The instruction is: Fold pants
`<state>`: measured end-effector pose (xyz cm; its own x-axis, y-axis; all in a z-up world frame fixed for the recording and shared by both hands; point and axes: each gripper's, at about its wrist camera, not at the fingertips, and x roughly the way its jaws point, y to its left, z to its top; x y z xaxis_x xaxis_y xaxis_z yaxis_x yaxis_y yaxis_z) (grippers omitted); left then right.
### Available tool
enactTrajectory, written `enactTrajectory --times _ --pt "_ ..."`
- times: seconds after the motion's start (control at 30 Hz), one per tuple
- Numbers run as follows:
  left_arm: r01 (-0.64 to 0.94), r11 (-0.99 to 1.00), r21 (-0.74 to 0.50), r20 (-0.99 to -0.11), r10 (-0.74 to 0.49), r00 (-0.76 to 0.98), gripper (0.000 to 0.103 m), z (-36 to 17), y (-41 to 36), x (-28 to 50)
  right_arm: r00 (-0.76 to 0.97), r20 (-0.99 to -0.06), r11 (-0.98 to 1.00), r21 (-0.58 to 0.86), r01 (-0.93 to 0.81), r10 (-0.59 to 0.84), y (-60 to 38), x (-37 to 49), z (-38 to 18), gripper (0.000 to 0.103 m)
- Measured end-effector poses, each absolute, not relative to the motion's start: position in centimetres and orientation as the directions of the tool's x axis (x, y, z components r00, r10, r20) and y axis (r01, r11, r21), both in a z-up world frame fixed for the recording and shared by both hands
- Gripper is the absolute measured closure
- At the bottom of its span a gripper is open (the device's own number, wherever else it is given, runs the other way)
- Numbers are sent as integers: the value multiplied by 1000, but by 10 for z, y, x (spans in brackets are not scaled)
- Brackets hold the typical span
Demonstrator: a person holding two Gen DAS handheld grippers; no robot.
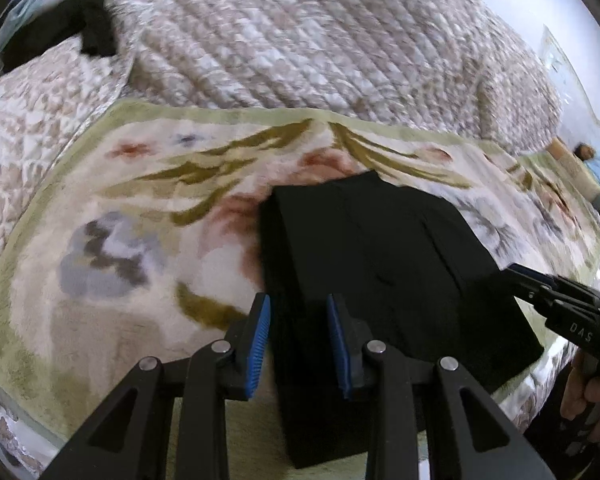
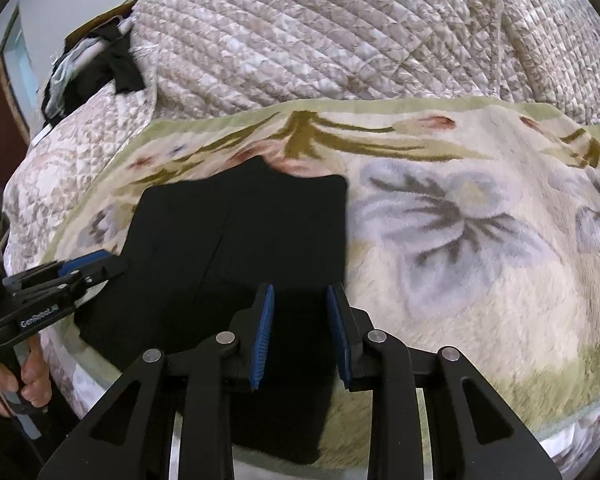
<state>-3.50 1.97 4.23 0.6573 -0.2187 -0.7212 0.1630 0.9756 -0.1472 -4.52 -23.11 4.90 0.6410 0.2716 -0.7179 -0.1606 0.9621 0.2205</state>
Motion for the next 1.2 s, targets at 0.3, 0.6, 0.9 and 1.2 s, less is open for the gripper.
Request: enactTrajectory --times 0.3,0.6,0.9,1.2 --pt "125 935 -333 -691 -332 642 45 41 48 -30 607 -702 919 372 -132 371 -261 -26 48 63" --pt "146 895 -422 -716 -427 552 40 18 33 -17 540 -678 836 541 -91 498 -270 -10 25 60" --pt "170 867 -469 -696 -481 534 41 14 31 -30 490 -628 755 647 -104 605 -271 -19 21 58" --pt "144 870 -472 -693 -466 550 42 11 26 -10 481 -617 738 668 -99 623 -265 0 14 58"
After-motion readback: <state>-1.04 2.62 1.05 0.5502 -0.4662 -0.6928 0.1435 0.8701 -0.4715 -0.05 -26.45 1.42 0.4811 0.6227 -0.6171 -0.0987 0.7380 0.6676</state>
